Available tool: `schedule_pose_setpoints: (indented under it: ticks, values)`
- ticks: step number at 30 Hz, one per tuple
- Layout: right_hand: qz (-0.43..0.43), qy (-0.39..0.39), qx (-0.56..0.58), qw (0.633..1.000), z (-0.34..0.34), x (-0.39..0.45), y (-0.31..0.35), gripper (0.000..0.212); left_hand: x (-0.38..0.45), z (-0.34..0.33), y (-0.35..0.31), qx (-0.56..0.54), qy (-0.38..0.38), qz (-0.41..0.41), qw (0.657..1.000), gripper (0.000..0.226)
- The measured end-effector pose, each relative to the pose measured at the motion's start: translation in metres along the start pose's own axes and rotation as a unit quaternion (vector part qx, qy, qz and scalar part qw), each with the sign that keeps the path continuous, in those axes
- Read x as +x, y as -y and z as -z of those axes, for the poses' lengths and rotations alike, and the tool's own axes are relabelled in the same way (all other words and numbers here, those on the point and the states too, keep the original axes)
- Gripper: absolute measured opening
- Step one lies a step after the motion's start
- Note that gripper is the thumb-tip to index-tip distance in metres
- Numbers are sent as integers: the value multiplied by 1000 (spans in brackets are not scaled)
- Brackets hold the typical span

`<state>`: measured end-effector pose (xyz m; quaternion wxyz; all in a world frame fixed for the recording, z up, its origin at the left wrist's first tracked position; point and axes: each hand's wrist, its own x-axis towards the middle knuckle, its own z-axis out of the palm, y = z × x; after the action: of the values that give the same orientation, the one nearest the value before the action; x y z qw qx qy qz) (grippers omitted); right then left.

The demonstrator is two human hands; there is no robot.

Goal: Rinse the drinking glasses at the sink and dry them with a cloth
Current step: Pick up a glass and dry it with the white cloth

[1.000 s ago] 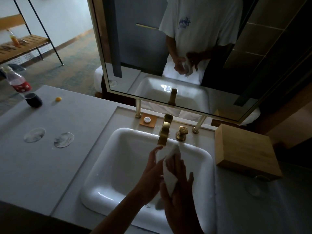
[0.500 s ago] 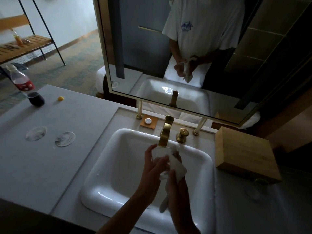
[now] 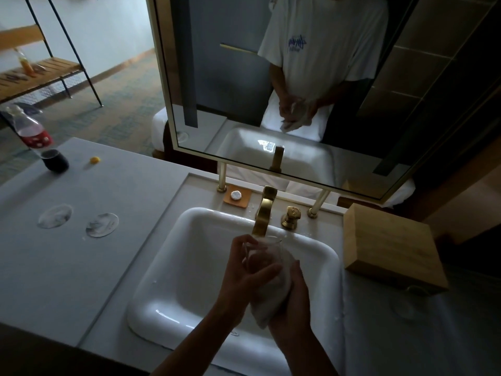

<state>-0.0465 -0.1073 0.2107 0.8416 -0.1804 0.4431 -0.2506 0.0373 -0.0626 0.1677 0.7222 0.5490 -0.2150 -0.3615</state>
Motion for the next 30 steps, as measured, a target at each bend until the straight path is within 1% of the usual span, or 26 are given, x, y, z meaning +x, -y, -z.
schedule_pose_setpoints:
  ticks: [1, 4, 5, 6, 9, 10, 11, 13, 15, 17, 19, 21, 23, 25, 26, 27, 28, 29, 30]
  values:
    - [-14, 8, 11, 1000, 2, 3, -3, 54, 1, 0, 0, 13, -6, -7, 1000, 62]
    - [-67, 71, 67, 993, 13, 1, -9, 62, 6, 3, 4, 61, -16, -36, 997, 90]
    - [-76, 86, 73, 991, 14, 0, -10, 64, 8, 6, 5, 70, -19, -33, 997, 96]
    - [-72, 91, 80, 990, 14, -2, -8, 65, 9, 9, 6, 75, -22, -25, 997, 97]
    - [-76, 117, 89, 986, 23, -5, -1, 66, 11, 21, 4, 90, -26, -16, 995, 77]
    - [-80, 129, 95, 984, 25, -7, 3, 67, 11, 24, 3, 82, -25, -12, 996, 74]
    - [-81, 137, 102, 982, 29, -5, 4, 67, 11, 28, 3, 69, -23, -5, 997, 73]
    - [-78, 121, 97, 985, 29, -2, 5, 67, 8, 30, 6, 45, -9, 14, 999, 77]
    - [-64, 92, 77, 991, 28, 4, 3, 65, 4, 24, 9, 57, 14, 27, 998, 81]
    - [-64, 83, 46, 993, 27, 8, -3, 62, 0, 17, 12, 82, 24, 21, 996, 77]
    - [-68, 80, 26, 994, 29, 8, -6, 62, -1, 13, 11, 96, 19, 14, 995, 73]
    - [-73, 87, 31, 993, 34, 5, -9, 64, 2, 16, 11, 102, 7, 3, 995, 76]
    - [-86, 94, 60, 990, 46, 6, -10, 64, 4, 21, 11, 99, -9, 0, 995, 81]
    - [-72, 88, 47, 992, 53, 3, -8, 60, 5, 28, 13, 81, -19, 12, 996, 86]
    - [-49, 92, 26, 994, 58, 2, -7, 61, 4, 31, 14, 72, -18, 16, 997, 87]
    - [-10, 90, -4, 996, 64, 2, -4, 69, 3, 33, 16, 59, -14, 19, 998, 88]
    - [30, 75, -48, 996, 70, 2, -1, 83, 1, 34, 18, 53, -9, 20, 998, 88]
    - [60, 63, -62, 994, 76, 2, 3, 93, -2, 33, 20, 46, 0, 21, 999, 89]
    - [73, 61, -47, 994, 82, 2, 7, 96, -5, 31, 23, 38, 5, 26, 999, 89]
